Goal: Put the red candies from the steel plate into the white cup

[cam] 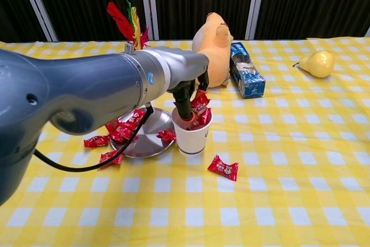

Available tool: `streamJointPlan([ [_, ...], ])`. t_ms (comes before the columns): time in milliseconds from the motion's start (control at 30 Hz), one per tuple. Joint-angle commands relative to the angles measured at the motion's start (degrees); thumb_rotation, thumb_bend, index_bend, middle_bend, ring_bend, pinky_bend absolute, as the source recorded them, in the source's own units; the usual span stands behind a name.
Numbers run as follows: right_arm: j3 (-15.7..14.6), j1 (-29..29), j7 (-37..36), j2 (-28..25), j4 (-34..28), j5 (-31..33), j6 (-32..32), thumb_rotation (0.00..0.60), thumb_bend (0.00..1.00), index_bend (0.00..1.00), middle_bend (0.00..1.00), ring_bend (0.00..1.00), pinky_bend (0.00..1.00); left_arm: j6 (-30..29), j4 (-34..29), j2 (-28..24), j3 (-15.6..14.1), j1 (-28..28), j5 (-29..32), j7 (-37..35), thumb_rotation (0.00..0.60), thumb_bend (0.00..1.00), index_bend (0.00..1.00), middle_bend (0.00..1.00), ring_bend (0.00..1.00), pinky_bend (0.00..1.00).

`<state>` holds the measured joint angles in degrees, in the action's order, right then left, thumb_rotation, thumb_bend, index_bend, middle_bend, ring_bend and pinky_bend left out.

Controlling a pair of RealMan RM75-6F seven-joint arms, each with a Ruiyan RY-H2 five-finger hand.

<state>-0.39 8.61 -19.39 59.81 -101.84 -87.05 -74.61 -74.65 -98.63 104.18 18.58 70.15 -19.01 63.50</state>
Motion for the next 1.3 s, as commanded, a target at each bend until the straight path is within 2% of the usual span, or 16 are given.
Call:
streamJointPlan([
  [33,0.0,0.0,0.0,0.0,0.0,0.0,0.0,0.600,0.33,0.00,0.00,0.00,0.00,0.0,0.0,0.2,0.0,0.2,-0.4,-0.2,0.600,0.33,0.51,0.63,0.92,0.99],
  [533,-0.1,-0.1,0.1,0.0,0.0,-0.3,-0.2,0.600,0.33,0.00,0.00,0.00,0.00,-1.2,-3.0,-2.3,-0.3,-0.8,-0.9,-0.7,0.600,0.29,0.45,0.60,0.92,0.99],
  [767,-0.1,-0.1,0.2,0.0,0.0,-0.2,-0.2,0.600,0.33,0.00,0.00,0.00,0.00,-2.1,-5.3,-4.2,-0.8,-2.5,-2.9,-3.1,0.600,0.29,0.43,0.54,0.91,0.99],
  [1067,-0.2,-0.1,0.4,0.1,-0.1,-0.3,-0.2,0.600,0.33,0.00,0.00,0.00,0.00,-2.8,-8.9,-9.1,-4.4,-6.8,-3.6,-5.6,0.600,0.23,0.40,0.47,0.91,0.99],
  [1300,-0.2,-0.1,0.7,0.1,-0.2,-0.1,-0.1,0.600,0.33,0.00,0.00,0.00,0.00,-1.6,-9.7,-12.8,-6.9,-8.8,-1.1,-5.1,0.600,0.20,0.35,0.39,0.91,0.99],
])
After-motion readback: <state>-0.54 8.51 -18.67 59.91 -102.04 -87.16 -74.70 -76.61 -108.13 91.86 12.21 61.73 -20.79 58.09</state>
